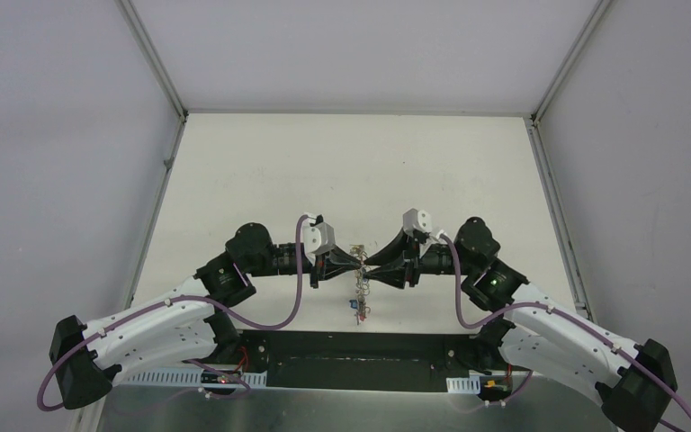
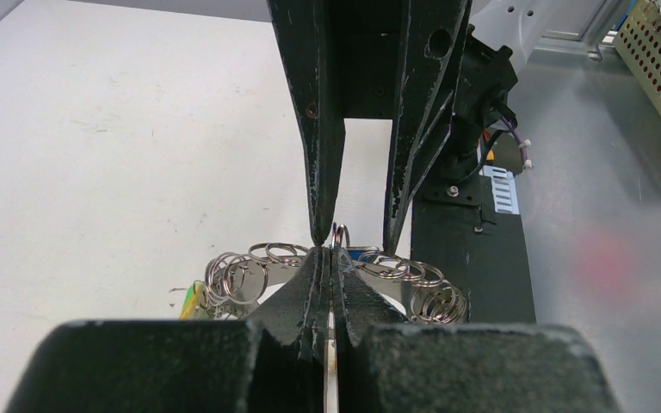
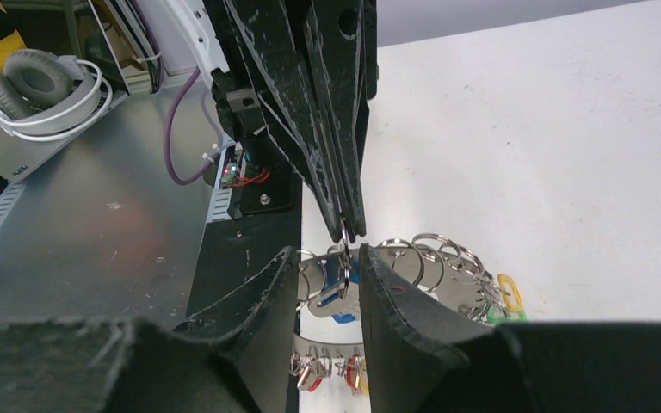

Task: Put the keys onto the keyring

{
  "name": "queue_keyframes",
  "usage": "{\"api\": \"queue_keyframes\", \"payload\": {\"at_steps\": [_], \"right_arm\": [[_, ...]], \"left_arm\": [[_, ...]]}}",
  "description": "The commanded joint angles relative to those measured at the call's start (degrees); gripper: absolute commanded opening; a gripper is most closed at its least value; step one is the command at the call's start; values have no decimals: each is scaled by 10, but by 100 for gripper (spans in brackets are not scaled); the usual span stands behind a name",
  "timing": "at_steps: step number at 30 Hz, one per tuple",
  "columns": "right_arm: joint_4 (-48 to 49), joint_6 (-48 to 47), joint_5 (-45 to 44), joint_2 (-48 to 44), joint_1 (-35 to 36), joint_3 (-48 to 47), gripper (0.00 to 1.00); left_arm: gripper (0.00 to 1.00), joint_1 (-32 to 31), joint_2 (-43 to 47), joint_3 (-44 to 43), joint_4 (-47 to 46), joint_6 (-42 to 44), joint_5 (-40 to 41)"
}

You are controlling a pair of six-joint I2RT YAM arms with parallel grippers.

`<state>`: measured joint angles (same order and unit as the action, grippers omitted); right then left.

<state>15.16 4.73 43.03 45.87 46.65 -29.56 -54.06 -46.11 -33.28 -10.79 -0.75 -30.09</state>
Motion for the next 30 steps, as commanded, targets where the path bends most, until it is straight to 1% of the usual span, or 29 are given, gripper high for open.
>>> {"api": "queue_keyframes", "payload": {"at_steps": [1,4,6,8,16,20,23,25,27,30], "right_arm": [[35,-17,7,-9,0,10,35],[35,-18,5,-10,-1,15,34],[35,-18,3,-10,-1,15,29],[37,-18,2,-10,-1,15,27],[52,-16,1,-10,-1,5,27],[51,-14,19,2,-1,0,27],[51,-9,27,11,-1,-4,20],[51,-8,27,14,-1,-6,12],[51,-8,24,15,0,-6,0],[42,-13,20,11,-1,-6,0]], "left_arm": [[0,-5,12,-12,-68,-9,-8],[0,-5,13,-12,-69,-9,-8],[0,-6,13,-12,-68,-10,-9],[0,-6,13,-11,-68,-11,-9],[0,-6,13,-10,-69,-12,-9],[0,-6,13,-9,-69,-14,-9],[0,-6,15,-8,-69,-14,-9],[0,-6,16,-7,-68,-15,-9],[0,-5,18,-6,-68,-14,-9],[0,-6,20,-5,-69,-14,-8]]}}
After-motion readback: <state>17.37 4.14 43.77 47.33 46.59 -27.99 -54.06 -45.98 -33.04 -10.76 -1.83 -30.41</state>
